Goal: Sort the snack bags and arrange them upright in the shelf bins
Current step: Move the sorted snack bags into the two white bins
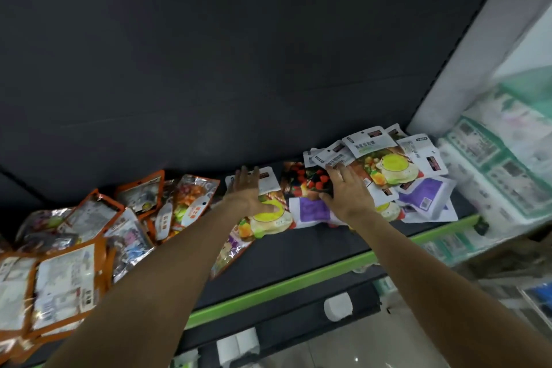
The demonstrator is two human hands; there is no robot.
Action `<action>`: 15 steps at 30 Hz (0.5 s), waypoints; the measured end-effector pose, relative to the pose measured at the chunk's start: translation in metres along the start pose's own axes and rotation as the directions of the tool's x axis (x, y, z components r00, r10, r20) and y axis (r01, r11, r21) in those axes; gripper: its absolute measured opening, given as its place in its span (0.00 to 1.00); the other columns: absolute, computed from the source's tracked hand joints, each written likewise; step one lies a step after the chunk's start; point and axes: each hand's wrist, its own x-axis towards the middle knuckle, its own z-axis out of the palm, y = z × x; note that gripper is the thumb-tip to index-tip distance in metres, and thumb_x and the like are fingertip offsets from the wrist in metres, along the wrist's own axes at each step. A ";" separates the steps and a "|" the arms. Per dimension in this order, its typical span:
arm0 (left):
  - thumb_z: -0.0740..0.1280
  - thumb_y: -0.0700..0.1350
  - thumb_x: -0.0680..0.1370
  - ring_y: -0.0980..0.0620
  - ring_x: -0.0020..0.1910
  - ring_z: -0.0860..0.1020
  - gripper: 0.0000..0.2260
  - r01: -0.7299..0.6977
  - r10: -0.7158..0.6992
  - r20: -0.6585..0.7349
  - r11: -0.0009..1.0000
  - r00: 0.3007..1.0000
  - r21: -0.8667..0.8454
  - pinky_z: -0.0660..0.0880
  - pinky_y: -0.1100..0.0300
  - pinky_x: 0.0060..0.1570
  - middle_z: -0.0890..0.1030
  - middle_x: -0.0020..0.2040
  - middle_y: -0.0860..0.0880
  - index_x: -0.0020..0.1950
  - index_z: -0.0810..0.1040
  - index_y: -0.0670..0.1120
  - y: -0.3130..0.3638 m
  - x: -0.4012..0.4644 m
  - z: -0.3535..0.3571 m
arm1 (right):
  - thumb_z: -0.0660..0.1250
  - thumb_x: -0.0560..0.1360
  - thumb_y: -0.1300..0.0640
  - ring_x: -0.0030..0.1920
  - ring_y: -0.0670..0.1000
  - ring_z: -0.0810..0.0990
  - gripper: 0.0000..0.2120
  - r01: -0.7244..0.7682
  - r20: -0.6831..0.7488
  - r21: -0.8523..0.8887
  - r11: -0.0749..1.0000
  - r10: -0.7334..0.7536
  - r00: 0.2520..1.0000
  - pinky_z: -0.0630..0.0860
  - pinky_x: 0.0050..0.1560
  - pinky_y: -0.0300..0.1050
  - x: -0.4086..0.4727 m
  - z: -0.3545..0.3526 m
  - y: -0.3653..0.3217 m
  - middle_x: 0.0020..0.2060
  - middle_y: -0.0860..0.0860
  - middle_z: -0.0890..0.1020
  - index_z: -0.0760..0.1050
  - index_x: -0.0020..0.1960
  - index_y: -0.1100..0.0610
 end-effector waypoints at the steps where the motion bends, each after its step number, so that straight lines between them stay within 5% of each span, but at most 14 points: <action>1: 0.69 0.65 0.70 0.44 0.77 0.39 0.53 0.029 -0.029 0.017 1.000 0.999 0.002 0.44 0.49 0.75 0.37 0.78 0.44 0.77 0.36 0.46 0.001 0.003 0.000 | 0.59 0.78 0.44 0.76 0.55 0.48 0.33 0.012 0.024 -0.018 1.000 -0.011 1.000 0.49 0.75 0.52 0.005 0.000 0.005 0.77 0.54 0.52 0.48 0.77 0.52; 4: 0.68 0.69 0.67 0.44 0.77 0.41 0.55 0.084 -0.084 0.023 0.996 0.996 0.019 0.43 0.48 0.75 0.40 0.78 0.45 0.77 0.36 0.48 0.011 0.005 0.000 | 0.57 0.78 0.40 0.75 0.55 0.54 0.32 0.077 0.041 -0.118 0.990 -0.073 0.996 0.54 0.74 0.52 0.015 -0.003 0.022 0.75 0.53 0.56 0.52 0.77 0.50; 7: 0.70 0.68 0.66 0.42 0.75 0.53 0.51 0.135 -0.126 -0.114 0.988 0.986 0.073 0.50 0.49 0.73 0.54 0.76 0.42 0.78 0.47 0.49 0.023 0.001 0.002 | 0.56 0.78 0.39 0.72 0.54 0.60 0.29 0.159 0.045 -0.211 0.964 -0.152 0.987 0.64 0.69 0.52 0.022 -0.014 0.033 0.72 0.51 0.62 0.55 0.75 0.48; 12: 0.63 0.49 0.79 0.46 0.65 0.70 0.15 0.138 -0.177 -0.391 0.982 0.903 -0.126 0.67 0.53 0.61 0.72 0.66 0.46 0.66 0.72 0.49 0.034 -0.013 -0.017 | 0.64 0.76 0.43 0.72 0.54 0.60 0.32 0.246 0.121 -0.220 0.944 -0.224 0.967 0.66 0.68 0.55 0.030 -0.025 0.033 0.71 0.52 0.64 0.56 0.75 0.48; 15: 0.62 0.45 0.80 0.46 0.56 0.76 0.10 0.037 -0.159 -0.427 0.959 0.890 -0.281 0.73 0.54 0.53 0.78 0.59 0.46 0.58 0.79 0.47 0.032 -0.042 -0.029 | 0.64 0.76 0.42 0.72 0.54 0.60 0.33 0.363 0.151 -0.161 0.918 -0.340 0.928 0.62 0.71 0.53 0.030 -0.022 0.028 0.72 0.52 0.62 0.55 0.75 0.48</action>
